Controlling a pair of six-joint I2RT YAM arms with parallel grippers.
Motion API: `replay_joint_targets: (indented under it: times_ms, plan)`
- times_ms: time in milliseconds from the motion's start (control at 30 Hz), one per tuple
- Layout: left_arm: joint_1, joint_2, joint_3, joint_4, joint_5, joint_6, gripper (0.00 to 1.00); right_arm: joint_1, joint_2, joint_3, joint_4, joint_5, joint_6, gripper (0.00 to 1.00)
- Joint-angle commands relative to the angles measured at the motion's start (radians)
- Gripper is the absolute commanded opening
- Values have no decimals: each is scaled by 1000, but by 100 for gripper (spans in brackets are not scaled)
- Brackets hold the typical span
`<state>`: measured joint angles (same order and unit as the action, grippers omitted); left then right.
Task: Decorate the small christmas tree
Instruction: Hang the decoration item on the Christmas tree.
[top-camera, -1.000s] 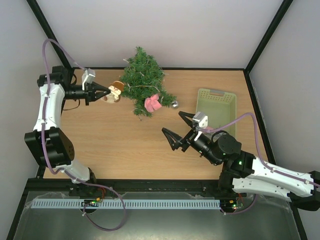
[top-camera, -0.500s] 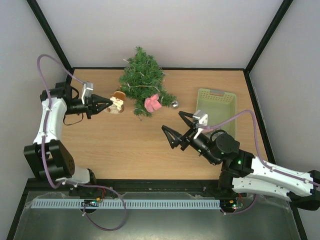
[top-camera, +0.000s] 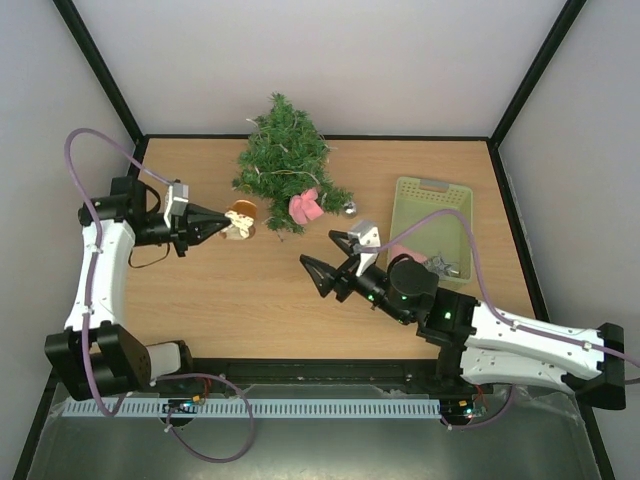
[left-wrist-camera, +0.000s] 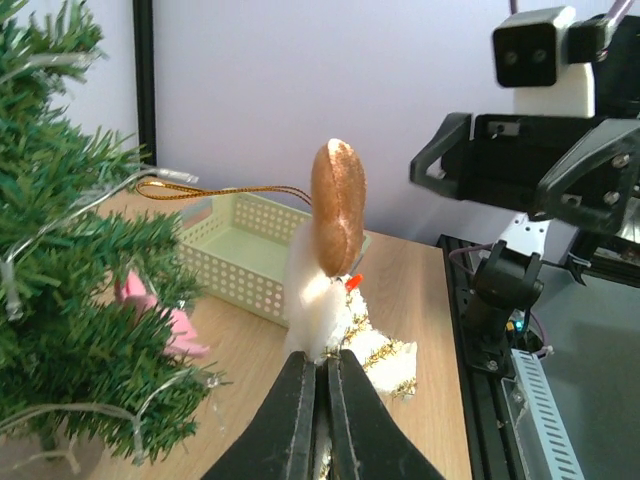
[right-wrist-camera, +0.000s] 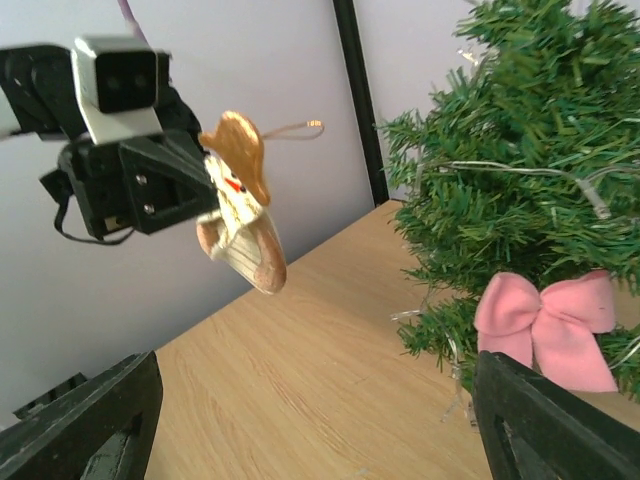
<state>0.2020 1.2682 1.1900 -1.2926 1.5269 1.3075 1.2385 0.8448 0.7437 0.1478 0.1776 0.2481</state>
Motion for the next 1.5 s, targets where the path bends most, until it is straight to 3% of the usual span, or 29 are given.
replay_joint_targets:
  times_ms: [0,133,267,533,633,700,767,800,933,967,1100,1333,1467]
  plan:
    - [-14,-47,54,3,125,-8,2,6,52,49,82,-32,-76,83]
    - [-37,-76,103,3,125,-39,2,6,129,118,112,-75,-129,83]
    - [-87,-115,101,4,125,-42,2,6,208,167,216,-122,-118,72]
    - [-155,-185,79,7,127,-49,2,6,413,276,328,-191,-135,67]
    - [-165,-206,78,6,127,-51,2,6,441,302,330,-199,-131,48]
    - [-172,-216,77,6,127,-53,3,6,439,296,347,-200,-144,22]
    - [-174,-218,81,5,127,-63,12,6,429,281,345,-214,-189,3]
    - [-173,-219,84,4,127,-67,19,6,419,273,326,-217,-227,2]
    - [-164,-222,120,5,126,-80,73,6,363,243,200,-110,-368,2]
    - [-154,-213,138,6,125,-84,96,6,344,233,181,-81,-388,2]
    - [-63,-119,264,2,124,-138,100,6,280,195,152,-48,-408,2]
    - [210,-17,651,5,122,-225,100,6,261,211,121,-38,-402,2]
    - [327,75,785,2,111,-264,100,6,258,217,121,-55,-407,2]
